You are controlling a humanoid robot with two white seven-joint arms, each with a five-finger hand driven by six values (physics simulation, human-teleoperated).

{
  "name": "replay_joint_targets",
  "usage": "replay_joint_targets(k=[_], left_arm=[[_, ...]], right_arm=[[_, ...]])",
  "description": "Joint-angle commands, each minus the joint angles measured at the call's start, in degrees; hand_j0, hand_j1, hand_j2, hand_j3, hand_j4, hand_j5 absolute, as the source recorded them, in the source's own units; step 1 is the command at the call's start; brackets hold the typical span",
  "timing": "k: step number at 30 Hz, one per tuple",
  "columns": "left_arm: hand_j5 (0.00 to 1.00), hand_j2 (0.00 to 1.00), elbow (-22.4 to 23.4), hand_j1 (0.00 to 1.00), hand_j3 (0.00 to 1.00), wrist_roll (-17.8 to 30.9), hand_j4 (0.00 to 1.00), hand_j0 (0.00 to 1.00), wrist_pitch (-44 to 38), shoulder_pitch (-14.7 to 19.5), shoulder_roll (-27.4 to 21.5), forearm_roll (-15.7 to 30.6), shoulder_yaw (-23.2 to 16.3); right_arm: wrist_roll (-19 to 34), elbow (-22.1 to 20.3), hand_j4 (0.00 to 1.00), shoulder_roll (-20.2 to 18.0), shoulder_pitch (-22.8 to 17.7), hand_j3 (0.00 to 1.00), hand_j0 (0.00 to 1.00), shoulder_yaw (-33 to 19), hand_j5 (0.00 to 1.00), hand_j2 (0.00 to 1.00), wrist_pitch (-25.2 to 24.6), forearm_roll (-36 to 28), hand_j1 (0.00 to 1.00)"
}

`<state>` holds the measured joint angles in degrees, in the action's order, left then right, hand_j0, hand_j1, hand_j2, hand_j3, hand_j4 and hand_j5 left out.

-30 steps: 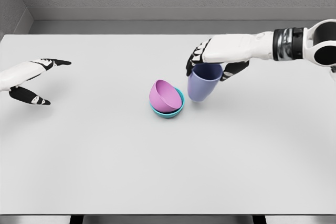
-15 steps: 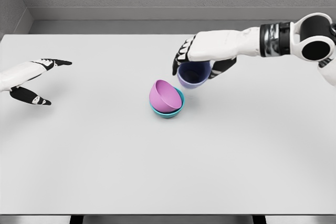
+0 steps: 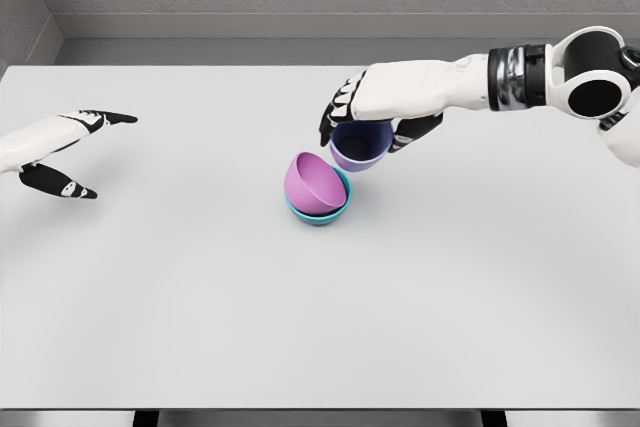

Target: Stacking bowl and cup with both arms

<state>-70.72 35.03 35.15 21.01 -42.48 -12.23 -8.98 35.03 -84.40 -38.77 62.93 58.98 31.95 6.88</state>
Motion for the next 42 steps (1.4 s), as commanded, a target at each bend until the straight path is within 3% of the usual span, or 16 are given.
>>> replay_joint_targets(k=[1,16,23,28,42], left_arm=[[1.00,1.00,-0.03,1.00,1.00,-0.03,1.00,1.00,-0.15,0.00,-0.05,0.28,0.01],[1.00,1.00,0.85,1.00,1.00,-0.03,1.00,1.00,-0.15,0.35,-0.05,-0.51,0.01],[1.00,1.00,0.76,1.00,1.00,-0.03,1.00,1.00,-0.15,0.35,-0.05,-0.60,0.01],[1.00,1.00,0.85,1.00,1.00,-0.03,1.00,1.00,-0.15,0.35,-0.05,-0.60,0.01],[1.00,1.00,0.85,1.00,1.00,-0.03,1.00,1.00,-0.15,0.35,-0.14,-0.60,0.01]], right_arm=[[-0.03,0.02,0.71,0.01,0.00,0.71,0.71,-0.09,0.71,0.71,-0.14,-0.64,0.71],[-0.03,0.46,0.71,1.95,-0.44,0.71,0.71,-0.09,0.71,0.71,-0.31,-3.02,0.71],[-0.03,0.11,0.71,1.77,-0.53,0.71,0.71,-0.09,0.71,0.71,-0.31,-3.10,0.71],[-0.03,0.46,0.71,1.59,-0.62,0.71,0.71,0.52,0.71,0.71,-0.22,-7.85,0.71],[-0.03,0.55,0.72,1.42,-0.79,0.72,0.72,1.40,0.72,0.72,-0.22,-8.11,0.72]])
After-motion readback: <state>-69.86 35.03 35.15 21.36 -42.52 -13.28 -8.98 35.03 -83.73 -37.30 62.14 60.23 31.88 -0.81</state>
